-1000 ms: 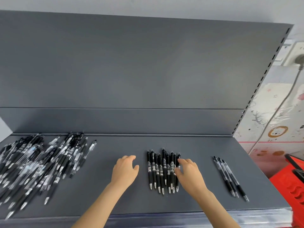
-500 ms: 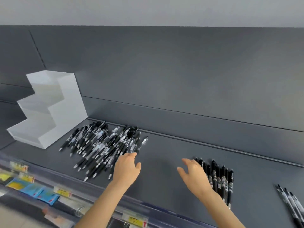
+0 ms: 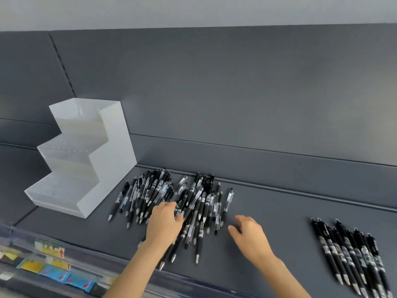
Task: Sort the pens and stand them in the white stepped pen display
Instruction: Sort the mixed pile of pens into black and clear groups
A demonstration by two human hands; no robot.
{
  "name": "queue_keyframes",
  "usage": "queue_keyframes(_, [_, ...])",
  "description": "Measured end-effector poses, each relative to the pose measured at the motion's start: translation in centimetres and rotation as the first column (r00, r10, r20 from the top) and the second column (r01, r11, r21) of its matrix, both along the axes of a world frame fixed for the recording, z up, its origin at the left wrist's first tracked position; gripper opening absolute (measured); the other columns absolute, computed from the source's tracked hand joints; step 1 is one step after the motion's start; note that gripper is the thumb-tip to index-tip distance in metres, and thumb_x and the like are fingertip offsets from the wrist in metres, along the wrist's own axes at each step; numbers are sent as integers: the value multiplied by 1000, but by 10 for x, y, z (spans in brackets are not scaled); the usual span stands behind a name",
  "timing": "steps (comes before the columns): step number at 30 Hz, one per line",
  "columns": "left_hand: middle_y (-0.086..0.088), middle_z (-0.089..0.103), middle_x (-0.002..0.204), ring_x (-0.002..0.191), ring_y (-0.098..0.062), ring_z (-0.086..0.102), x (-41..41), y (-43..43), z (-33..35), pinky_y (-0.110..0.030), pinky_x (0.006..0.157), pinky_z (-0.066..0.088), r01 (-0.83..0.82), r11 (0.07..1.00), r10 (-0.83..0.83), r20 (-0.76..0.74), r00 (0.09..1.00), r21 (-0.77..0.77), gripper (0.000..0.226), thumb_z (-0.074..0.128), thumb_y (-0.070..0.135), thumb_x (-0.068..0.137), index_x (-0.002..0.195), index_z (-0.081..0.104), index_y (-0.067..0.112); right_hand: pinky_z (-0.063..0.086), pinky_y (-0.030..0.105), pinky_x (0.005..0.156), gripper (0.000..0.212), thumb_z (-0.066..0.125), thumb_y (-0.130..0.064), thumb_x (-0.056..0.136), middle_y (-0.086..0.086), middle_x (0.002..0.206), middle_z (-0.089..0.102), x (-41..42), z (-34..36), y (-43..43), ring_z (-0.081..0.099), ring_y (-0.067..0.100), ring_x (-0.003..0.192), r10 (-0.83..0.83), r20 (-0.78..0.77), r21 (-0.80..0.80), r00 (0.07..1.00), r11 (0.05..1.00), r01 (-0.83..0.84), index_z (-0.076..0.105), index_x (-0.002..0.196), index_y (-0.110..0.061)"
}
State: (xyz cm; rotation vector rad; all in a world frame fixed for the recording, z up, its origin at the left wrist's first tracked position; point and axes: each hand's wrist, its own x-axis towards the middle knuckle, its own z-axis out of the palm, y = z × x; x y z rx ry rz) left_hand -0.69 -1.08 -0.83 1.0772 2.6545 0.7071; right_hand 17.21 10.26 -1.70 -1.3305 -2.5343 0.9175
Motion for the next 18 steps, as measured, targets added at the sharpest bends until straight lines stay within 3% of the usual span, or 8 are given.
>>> queue_keyframes(1, [-8, 51, 131, 126, -21, 43, -4, 2, -1, -31, 97, 42, 14, 1000, -14, 5, 1000, 3, 42, 48, 22, 95, 133, 47, 6, 37, 17, 59, 26, 45, -26, 96, 2, 96, 46, -5, -3, 0, 44, 7, 72, -20, 0, 18, 1000, 1000, 20, 34, 73, -28])
queue_keyframes(3, [-7, 47, 136, 130, -20, 40, -9, 7, -4, -30, 100, 41, 46, 999, -46, 23, 999, 18, 44, 47, 21, 95, 136, 43, 6, 32, 16, 51, 42, 45, -24, 96, -2, 83, 40, -12, -5, 2, 34, 3, 61, -36, 26, 49, 999, 998, 34, 19, 63, -27])
queue_keyframes(5, [-6, 43, 140, 134, -19, 35, -13, 13, -5, -29, 102, 38, 70, 997, -71, 36, 997, 19, 47, 46, 22, 96, 139, 39, 7, 29, 17, 48, 40, 45, -23, 95, -5, 75, 36, -20, -5, 5, 33, 4, 59, -69, 30, 54, 997, 996, 67, 22, 62, -23])
queue_keyframes(8, [-6, 42, 140, 132, -18, 36, -15, 23, -5, -27, 103, 36, 112, 994, -112, 28, 993, 6, 46, 45, 25, 97, 138, 40, 7, 29, 17, 50, 35, 45, -22, 95, -1, 82, 41, -32, -6, 10, 40, 13, 67, -86, 46, 48, 995, 995, 84, 29, 64, -19])
queue_keyframes(11, [-9, 48, 131, 125, -22, 41, -13, 34, -1, -30, 96, 42, 131, 986, -132, -1, 991, -105, 44, 45, 35, 95, 127, 48, 5, 38, 21, 66, 25, 44, -23, 96, 3, 96, 40, -47, -1, 13, 45, 18, 82, -102, 58, 11, 993, 995, 101, 38, 74, -14])
queue_keyframes(14, [-10, 48, 129, 122, -25, 41, -11, 43, 1, -33, 93, 43, 106, 947, -146, -113, 983, -302, 60, 48, 55, 88, 124, 48, 7, 45, 28, 84, 23, 45, -29, 96, 8, 111, 41, -63, -2, 15, 45, 25, 110, -83, 129, 25, 988, 996, 80, 49, 100, -7])
queue_keyframes(16, [-10, 49, 128, 122, -26, 40, -11, 48, 1, -32, 91, 43, 95, 932, -147, -125, 981, -350, 68, 50, 61, 83, 124, 48, 7, 44, 29, 86, 30, 47, -28, 95, 11, 120, 40, -70, -3, 15, 43, 27, 115, -77, 174, 28, 982, 997, 73, 48, 114, -5])
queue_keyframes(18, [-8, 53, 121, 118, -26, 43, -12, 52, 2, -31, 84, 43, 110, 934, -145, -78, 986, -340, 59, 54, 58, 83, 113, 52, 8, 44, 29, 81, 30, 49, -20, 92, 13, 121, 41, -75, -2, 16, 48, 29, 111, -83, 215, 12, 973, 997, 82, 45, 117, -5])
